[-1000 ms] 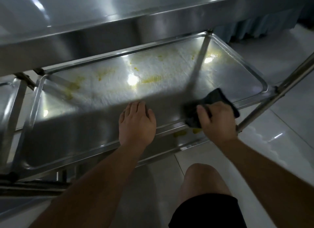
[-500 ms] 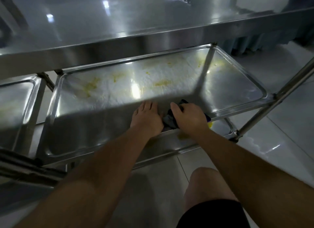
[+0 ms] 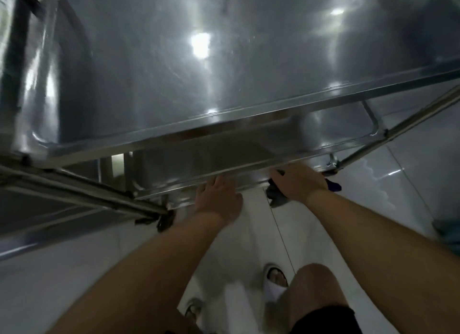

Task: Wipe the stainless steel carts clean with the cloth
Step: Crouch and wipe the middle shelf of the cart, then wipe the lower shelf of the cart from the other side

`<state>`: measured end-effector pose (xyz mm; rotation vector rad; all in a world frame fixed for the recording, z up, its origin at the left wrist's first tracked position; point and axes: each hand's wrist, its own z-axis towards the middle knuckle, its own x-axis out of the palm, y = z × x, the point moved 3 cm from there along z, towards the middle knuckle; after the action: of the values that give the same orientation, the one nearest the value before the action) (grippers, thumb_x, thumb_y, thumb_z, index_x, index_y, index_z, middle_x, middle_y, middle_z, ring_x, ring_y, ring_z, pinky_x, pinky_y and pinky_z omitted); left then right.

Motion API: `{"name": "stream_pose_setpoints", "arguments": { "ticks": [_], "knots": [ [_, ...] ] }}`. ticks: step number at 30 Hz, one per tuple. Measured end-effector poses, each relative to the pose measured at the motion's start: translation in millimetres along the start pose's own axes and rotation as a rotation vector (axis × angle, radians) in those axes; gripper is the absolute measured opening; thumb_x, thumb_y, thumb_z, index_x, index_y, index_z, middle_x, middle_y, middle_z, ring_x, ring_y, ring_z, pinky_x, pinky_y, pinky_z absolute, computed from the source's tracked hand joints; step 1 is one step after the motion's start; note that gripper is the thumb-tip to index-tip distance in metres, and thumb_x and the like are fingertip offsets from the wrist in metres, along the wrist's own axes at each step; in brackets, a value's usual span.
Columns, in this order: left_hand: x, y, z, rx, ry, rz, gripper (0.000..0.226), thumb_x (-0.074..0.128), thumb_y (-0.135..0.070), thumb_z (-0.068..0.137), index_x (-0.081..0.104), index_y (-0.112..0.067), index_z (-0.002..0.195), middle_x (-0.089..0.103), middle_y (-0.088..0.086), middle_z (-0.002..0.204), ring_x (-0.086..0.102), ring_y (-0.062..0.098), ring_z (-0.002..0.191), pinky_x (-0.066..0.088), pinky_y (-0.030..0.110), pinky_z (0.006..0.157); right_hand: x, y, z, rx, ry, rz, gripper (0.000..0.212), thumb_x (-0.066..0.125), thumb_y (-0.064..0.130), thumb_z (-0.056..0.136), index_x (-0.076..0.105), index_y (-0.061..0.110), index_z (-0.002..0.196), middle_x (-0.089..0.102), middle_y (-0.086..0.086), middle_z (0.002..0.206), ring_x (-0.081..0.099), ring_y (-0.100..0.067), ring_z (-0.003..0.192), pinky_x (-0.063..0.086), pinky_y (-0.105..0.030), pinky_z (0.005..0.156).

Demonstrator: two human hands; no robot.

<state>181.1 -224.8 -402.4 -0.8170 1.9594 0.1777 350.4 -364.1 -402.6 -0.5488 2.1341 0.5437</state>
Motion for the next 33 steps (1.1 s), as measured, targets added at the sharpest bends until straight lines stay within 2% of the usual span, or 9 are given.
{"name": "stream_pose_setpoints", "arguments": {
  "ticks": [2,4,7,9,12,15,25,28,33],
  "knots": [
    [-19,-8,-28,-0.034,0.096,0.036,0.059,0.038,-0.047,0.108,0.033,-0.024,0.163,0.03,0.006,0.17,0.027,0.031,0.156,0.021,0.045,0.124,-21,1,-32,0.139,0.091,0.096,0.045,0.044,0.058,0.103,0.062,0.019,0.115,0.066,-0.008,0.115,0.062,-0.03,0.102,0.052,-0.042,0.093],
    [-44,-15,-59,-0.029,0.133,0.045,0.059,0.038,-0.046,0.108,0.033,-0.023,0.162,0.033,0.009,0.168,0.03,0.033,0.154,0.024,0.047,0.123,-42,0,-66,0.238,0.136,0.113,0.05,0.039,0.057,0.103,0.062,0.014,0.113,0.067,-0.01,0.115,0.062,-0.028,0.104,0.052,-0.041,0.096],
    [-86,-27,-106,-0.035,0.173,0.011,0.056,0.04,-0.042,0.107,0.037,-0.018,0.158,0.046,0.014,0.158,0.045,0.038,0.142,0.037,0.049,0.113,-76,1,-123,0.29,0.107,0.127,0.042,0.049,0.051,0.096,0.062,0.011,0.092,0.066,-0.01,0.095,0.064,-0.027,0.087,0.056,-0.039,0.087],
    [-113,-35,-137,-0.068,0.189,-0.056,0.056,0.039,-0.042,0.107,0.038,-0.018,0.158,0.046,0.013,0.158,0.046,0.036,0.142,0.04,0.048,0.112,-101,5,-161,0.304,0.102,0.145,0.041,0.047,0.05,0.095,0.06,0.013,0.084,0.065,-0.009,0.084,0.063,-0.026,0.077,0.056,-0.035,0.079],
    [-147,-47,-180,-0.116,0.228,-0.111,0.06,0.035,-0.046,0.108,0.032,-0.021,0.163,0.037,0.009,0.166,0.041,0.034,0.147,0.037,0.048,0.115,-138,19,-209,0.334,0.128,0.149,0.045,0.044,0.051,0.097,0.062,0.013,0.081,0.066,-0.009,0.077,0.064,-0.024,0.07,0.053,-0.032,0.071],
    [-171,-59,-212,-0.109,0.212,-0.09,0.057,0.036,-0.046,0.107,0.037,-0.022,0.158,0.042,0.009,0.161,0.044,0.034,0.143,0.039,0.049,0.112,-166,28,-248,0.334,0.137,0.131,0.048,0.042,0.052,0.099,0.065,0.012,0.084,0.066,-0.008,0.079,0.064,-0.023,0.071,0.051,-0.031,0.069],
    [-260,-124,-269,0.102,0.101,-0.024,0.058,0.042,-0.043,0.107,0.038,-0.017,0.158,0.044,0.011,0.159,0.046,0.034,0.141,0.04,0.054,0.115,-247,9,-346,0.364,0.036,0.27,0.048,0.043,0.047,0.101,0.062,0.005,0.091,0.064,-0.012,0.089,0.063,-0.028,0.084,0.048,-0.035,0.072],
    [-268,-155,-276,0.19,0.076,0.011,0.057,0.044,-0.044,0.106,0.04,-0.017,0.156,0.046,0.01,0.156,0.049,0.033,0.138,0.042,0.052,0.114,-261,-11,-372,0.425,-0.064,0.358,0.048,0.045,0.049,0.1,0.06,0.008,0.08,0.066,-0.013,0.085,0.064,-0.029,0.08,0.045,-0.033,0.067],
    [-271,-224,-275,0.292,0.084,0.109,0.054,0.045,-0.045,0.105,0.045,-0.017,0.152,0.049,0.01,0.15,0.052,0.033,0.133,0.045,0.05,0.108,-279,-69,-403,0.503,-0.119,0.39,0.045,0.042,0.048,0.1,0.058,0.01,0.082,0.064,-0.01,0.082,0.062,-0.025,0.075,0.045,-0.034,0.065]
  ]
}}
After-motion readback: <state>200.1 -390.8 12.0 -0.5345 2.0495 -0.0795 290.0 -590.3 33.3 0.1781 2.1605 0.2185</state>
